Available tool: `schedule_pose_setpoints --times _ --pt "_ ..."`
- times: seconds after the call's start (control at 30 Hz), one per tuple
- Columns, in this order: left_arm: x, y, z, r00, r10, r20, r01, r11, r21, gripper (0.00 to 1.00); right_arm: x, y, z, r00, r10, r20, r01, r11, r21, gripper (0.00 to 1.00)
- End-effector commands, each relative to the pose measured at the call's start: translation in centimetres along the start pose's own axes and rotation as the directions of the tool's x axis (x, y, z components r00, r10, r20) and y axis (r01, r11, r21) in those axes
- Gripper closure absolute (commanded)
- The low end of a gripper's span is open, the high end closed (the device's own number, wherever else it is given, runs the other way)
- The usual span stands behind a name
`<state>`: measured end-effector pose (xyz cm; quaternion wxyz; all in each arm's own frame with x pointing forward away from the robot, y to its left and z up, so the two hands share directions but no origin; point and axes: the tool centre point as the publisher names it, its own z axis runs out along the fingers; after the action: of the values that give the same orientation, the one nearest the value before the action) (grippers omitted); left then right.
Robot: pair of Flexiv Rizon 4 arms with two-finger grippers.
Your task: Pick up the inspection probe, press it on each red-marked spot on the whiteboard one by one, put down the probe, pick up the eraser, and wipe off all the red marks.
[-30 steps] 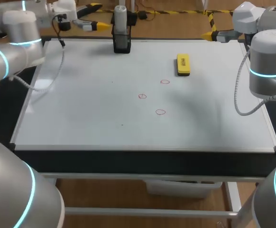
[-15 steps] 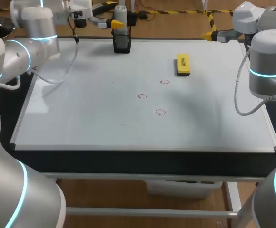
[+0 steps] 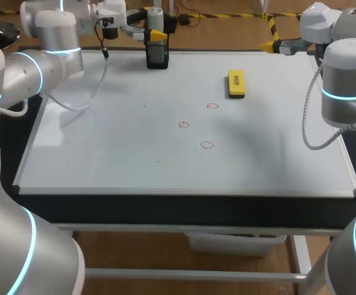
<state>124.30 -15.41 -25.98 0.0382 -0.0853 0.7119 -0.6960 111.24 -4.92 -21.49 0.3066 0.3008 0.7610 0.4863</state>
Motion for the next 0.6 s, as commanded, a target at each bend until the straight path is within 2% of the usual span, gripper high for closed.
schedule_pose_setpoints --times 0.03,0.6 --pt "-1.2 0.7 0.4 0.926 -0.007 -0.377 0.01 1.0 0.006 0.0 0.0 0.0 0.0 1.0 0.0 0.0 0.0 1.0 -0.001 0.0" --pt "-2.1 2.1 1.0 0.905 -0.026 -0.425 0.029 1.0 0.002 0.0 0.0 0.0 0.0 1.0 0.0 0.0 0.0 1.0 -0.001 0.0"
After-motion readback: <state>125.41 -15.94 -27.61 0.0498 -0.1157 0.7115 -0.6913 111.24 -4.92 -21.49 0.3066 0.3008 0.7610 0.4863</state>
